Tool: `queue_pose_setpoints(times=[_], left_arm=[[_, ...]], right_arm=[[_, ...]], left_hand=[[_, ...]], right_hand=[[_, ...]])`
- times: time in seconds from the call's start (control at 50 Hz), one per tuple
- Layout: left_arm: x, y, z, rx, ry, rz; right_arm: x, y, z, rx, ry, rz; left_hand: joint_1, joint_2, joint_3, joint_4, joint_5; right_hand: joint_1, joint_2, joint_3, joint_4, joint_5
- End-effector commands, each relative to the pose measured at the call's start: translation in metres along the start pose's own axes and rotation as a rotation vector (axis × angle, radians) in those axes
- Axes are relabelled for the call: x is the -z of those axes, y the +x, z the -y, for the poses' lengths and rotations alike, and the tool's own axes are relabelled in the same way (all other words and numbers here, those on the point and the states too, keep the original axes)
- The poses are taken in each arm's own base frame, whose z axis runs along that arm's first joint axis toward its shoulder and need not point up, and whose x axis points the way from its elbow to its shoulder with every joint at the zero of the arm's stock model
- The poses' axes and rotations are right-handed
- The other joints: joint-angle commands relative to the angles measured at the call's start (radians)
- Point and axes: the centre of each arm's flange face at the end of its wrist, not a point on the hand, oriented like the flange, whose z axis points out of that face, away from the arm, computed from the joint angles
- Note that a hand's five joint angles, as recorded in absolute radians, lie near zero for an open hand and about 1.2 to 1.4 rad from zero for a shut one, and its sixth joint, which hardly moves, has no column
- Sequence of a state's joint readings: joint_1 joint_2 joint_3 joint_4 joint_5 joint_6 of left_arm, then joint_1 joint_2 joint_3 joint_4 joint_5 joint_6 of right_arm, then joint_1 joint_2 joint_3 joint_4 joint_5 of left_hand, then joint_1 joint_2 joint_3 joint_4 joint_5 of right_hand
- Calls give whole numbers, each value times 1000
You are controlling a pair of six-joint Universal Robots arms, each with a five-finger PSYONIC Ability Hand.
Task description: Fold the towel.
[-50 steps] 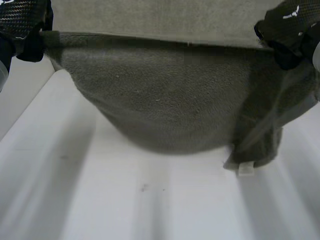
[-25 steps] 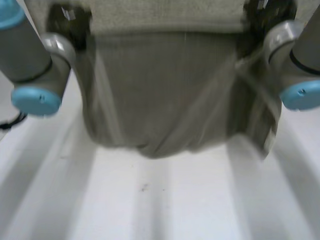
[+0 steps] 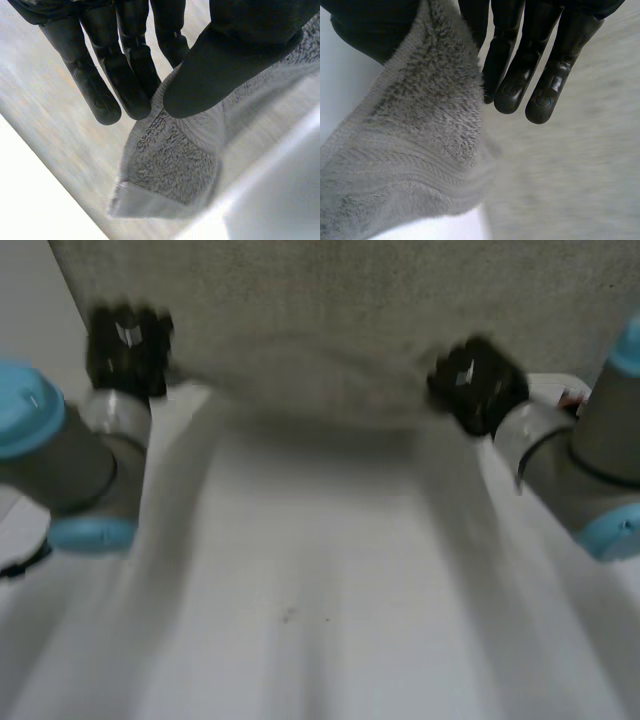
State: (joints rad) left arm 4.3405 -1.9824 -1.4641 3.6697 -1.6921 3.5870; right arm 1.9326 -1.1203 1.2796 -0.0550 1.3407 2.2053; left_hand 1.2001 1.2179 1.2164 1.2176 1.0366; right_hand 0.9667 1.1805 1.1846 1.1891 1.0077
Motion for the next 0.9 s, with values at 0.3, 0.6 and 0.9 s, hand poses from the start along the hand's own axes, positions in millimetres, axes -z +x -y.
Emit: queue_pose_setpoints(times=[0.3, 0.6, 0.9], left_arm=[[55, 4, -84, -34, -284, -61], [60, 6, -88, -37, -304, -69], [74, 5, -89, -60, -367, -98]], right_arm=[[21, -40, -84, -613, -253, 1], [58, -53, -118, -914, -445, -87], [69, -35, -116, -828, -397, -101]], left_hand=[[196, 178, 180, 179, 185], [196, 178, 180, 179, 185], [196, 178, 180, 179, 185]], right_hand=[[-792, -1006, -1010, -1015, -1008], [-792, -1006, -1010, -1015, -1008], [430, 216, 212, 207, 214]])
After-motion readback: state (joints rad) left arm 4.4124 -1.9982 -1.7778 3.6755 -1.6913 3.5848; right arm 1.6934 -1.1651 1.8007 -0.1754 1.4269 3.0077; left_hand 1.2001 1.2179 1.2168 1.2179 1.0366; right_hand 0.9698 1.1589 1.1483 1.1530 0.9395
